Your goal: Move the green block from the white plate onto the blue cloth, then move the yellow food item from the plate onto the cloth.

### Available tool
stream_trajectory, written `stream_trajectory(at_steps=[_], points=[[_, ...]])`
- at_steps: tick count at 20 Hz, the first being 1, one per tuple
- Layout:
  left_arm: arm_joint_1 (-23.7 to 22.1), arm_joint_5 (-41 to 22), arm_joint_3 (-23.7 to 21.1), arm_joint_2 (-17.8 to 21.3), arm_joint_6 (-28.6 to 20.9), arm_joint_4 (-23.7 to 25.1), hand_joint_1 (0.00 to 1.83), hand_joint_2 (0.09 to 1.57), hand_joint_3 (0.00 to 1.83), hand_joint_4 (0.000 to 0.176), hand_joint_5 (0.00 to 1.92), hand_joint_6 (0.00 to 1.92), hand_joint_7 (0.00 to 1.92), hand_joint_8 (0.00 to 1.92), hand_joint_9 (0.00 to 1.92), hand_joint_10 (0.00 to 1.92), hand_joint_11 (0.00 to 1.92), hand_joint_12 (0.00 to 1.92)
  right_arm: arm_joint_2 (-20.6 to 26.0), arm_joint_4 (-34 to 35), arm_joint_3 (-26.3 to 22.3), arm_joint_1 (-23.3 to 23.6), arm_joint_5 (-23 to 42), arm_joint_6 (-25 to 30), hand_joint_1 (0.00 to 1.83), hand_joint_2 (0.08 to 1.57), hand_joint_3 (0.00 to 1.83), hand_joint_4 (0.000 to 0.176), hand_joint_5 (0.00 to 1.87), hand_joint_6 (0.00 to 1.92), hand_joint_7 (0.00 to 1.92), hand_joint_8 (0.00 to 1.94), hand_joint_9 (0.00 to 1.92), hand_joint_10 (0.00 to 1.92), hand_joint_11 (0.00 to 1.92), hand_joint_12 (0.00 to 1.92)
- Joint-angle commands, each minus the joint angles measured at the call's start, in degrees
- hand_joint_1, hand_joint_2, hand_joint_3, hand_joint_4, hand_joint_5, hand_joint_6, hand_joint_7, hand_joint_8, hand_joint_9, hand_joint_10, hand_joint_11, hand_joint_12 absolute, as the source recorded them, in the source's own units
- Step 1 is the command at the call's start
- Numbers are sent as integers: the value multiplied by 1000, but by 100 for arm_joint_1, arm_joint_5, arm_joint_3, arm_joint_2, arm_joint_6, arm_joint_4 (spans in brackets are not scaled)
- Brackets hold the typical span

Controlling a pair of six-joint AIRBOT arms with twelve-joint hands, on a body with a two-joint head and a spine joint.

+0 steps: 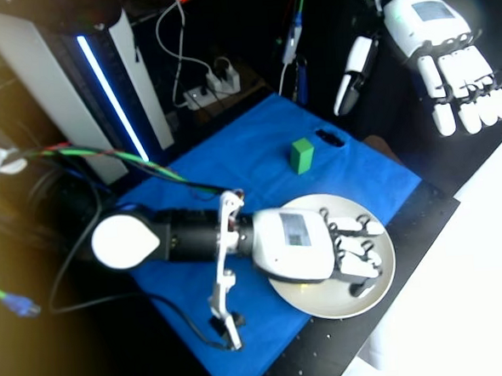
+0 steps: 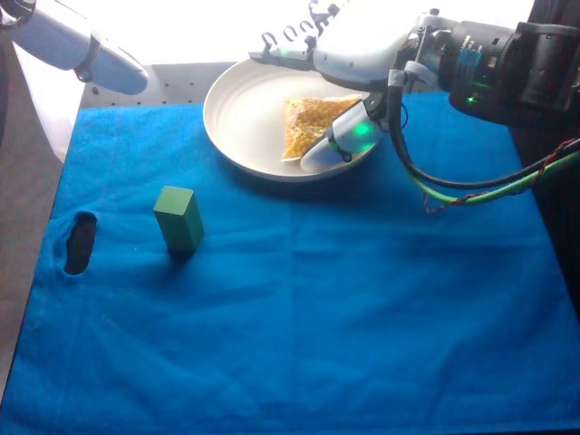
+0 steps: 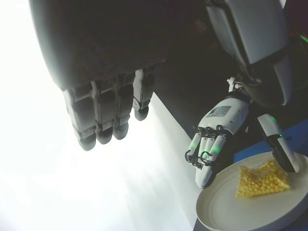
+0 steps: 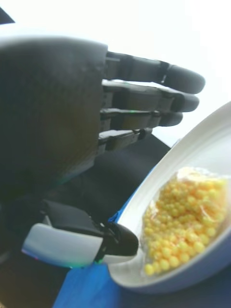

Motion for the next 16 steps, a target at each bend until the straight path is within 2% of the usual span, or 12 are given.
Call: stream_trajectory(at_steps=[1, 2, 3, 4, 5, 6, 7, 8, 9, 13, 15, 16], points=[[-72, -497, -14, -12, -4, -90, 597, 765, 5, 176, 0, 0, 103, 5, 55, 13, 33, 14, -13, 191, 34, 41, 390, -19, 450, 833, 3, 38, 134, 12, 429, 9, 558, 23, 205, 1426], [-71, -497, -16, -12, -4, -90, 589, 767, 5, 176, 0, 0, 109, 7, 59, 13, 39, 17, -11, 193, 44, 40, 381, -19, 491, 852, 2, 9, 204, 9, 508, 14, 630, 35, 282, 1391], [-70, -498, -18, -13, -4, -90, 585, 777, 8, 176, 0, 0, 115, 8, 66, 14, 55, 24, -10, 195, 49, 40, 380, -19, 767, 881, 1, 0, 401, 6, 932, 57, 941, 162, 444, 1466], [-68, -498, -19, -13, -4, -91, 594, 780, 9, 176, 0, 0, 115, 6, 71, 14, 48, 21, -11, 200, 54, 40, 380, -19, 907, 915, 4, 0, 514, 16, 962, 34, 994, 154, 533, 1371], [-68, -499, -20, -14, -4, -91, 587, 789, 11, 176, 0, 0, 118, 7, 70, 13, 40, 18, -11, 207, 56, 40, 380, -19, 1039, 958, 4, 0, 633, 12, 1109, 31, 1160, 156, 738, 1318], [-68, -500, -22, -15, -4, -91, 593, 775, 4, 176, 0, 0, 125, 9, 76, 14, 47, 21, -14, 208, 58, 40, 380, -19, 1317, 976, 2, 0, 753, 13, 1273, 341, 1329, 178, 939, 1306], [-68, -503, -22, -17, -4, -91, 593, 775, 4, 176, 0, 0, 125, 9, 76, 14, 47, 21, -16, 209, 63, 41, 380, -19, 1317, 976, 2, 0, 753, 13, 1273, 341, 1329, 178, 939, 1306], [-68, -505, -23, -18, -4, -91, 588, 774, 3, 176, 0, 0, 131, 10, 86, 16, 56, 25, -16, 209, 67, 41, 380, -19, 1372, 988, 2, 0, 844, 5, 1269, 485, 1404, 201, 1039, 1288], [-68, -508, -26, -22, -3, -91, 573, 772, 2, 176, 0, 0, 133, 8, 96, 17, 67, 31, -16, 210, 73, 41, 381, -19, 1287, 1070, 0, 0, 1032, 661, 1137, 899, 1411, 197, 1088, 1232], [-39, -514, -27, -32, -3, -90, 611, 760, 0, 176, 0, 0, 149, 11, 149, 32, 58, 29, -49, 233, 101, 41, 418, -19, 1259, 1083, 1, 0, 1015, 778, 1108, 929, 1377, 183, 1019, 1243], [-12, -513, -27, -32, -4, -91, 605, 748, 0, 176, 0, 0, 148, 8, 155, 28, 77, 39, -30, 431, 93, 42, 660, -19, 1268, 1084, 0, 0, 1007, 763, 1116, 941, 1391, 215, 1018, 1305], [3, -505, -27, -32, -5, -93, 610, 751, 0, 176, 0, 0, 159, 10, 175, 30, 95, 48, 18, 516, 19, 45, 812, -19, 1282, 1070, 8, 0, 1078, 577, 1113, 995, 1301, 669, 1066, 1458]])
